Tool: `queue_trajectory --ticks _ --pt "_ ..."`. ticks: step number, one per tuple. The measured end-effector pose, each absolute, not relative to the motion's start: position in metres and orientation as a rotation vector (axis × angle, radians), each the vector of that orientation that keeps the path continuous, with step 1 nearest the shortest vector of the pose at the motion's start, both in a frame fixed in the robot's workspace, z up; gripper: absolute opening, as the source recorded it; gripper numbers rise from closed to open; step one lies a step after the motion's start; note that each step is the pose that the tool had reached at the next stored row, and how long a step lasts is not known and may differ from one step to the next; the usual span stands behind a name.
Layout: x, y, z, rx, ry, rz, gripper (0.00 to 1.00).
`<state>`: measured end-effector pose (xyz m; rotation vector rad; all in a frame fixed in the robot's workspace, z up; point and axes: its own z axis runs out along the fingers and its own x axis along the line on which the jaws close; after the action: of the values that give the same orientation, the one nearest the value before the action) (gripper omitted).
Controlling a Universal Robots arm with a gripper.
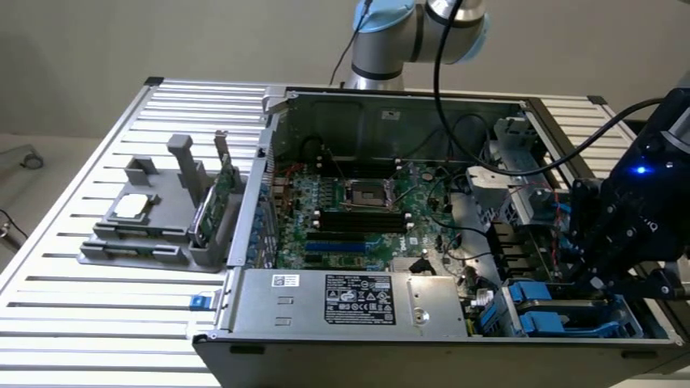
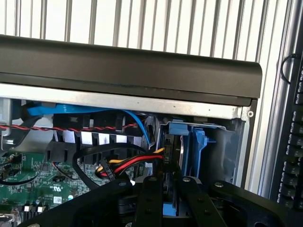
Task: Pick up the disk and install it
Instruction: 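Insert the second disk wire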
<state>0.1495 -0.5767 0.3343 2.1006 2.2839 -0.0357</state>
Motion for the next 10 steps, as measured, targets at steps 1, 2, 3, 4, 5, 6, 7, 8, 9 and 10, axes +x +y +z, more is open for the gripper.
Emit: queue_trajectory --ticks 1,2,3,4,5,6,7,8,9,10 --pt "0.1495 -0.5767 0.3342 2.100 2.284 -0.036 0.18" --pt "0.1495 -0.5767 0.3342 2.099 2.285 -0.036 0.18" --pt "0.1495 -0.5767 0.3341 2.098 2.286 -0.036 0.18" --pt "0.1495 -0.5767 0.3340 2.097 2.287 -0.036 0.18" --pt "0.1495 -0.5767 0.3340 2.097 2.287 -0.036 0.18" --pt "0.1496 -0.5767 0.3340 2.096 2.288 -0.036 0.18" --pt "0.1497 -0.5767 0.3340 2.095 2.289 -0.035 0.18" --pt "0.1499 -0.5766 0.3340 2.094 2.290 -0.035 0.18" --pt "0.1502 -0.5766 0.3339 2.093 2.291 -0.035 0.18" --pt "0.1503 -0.5766 0.3340 2.092 2.291 -0.035 0.18"
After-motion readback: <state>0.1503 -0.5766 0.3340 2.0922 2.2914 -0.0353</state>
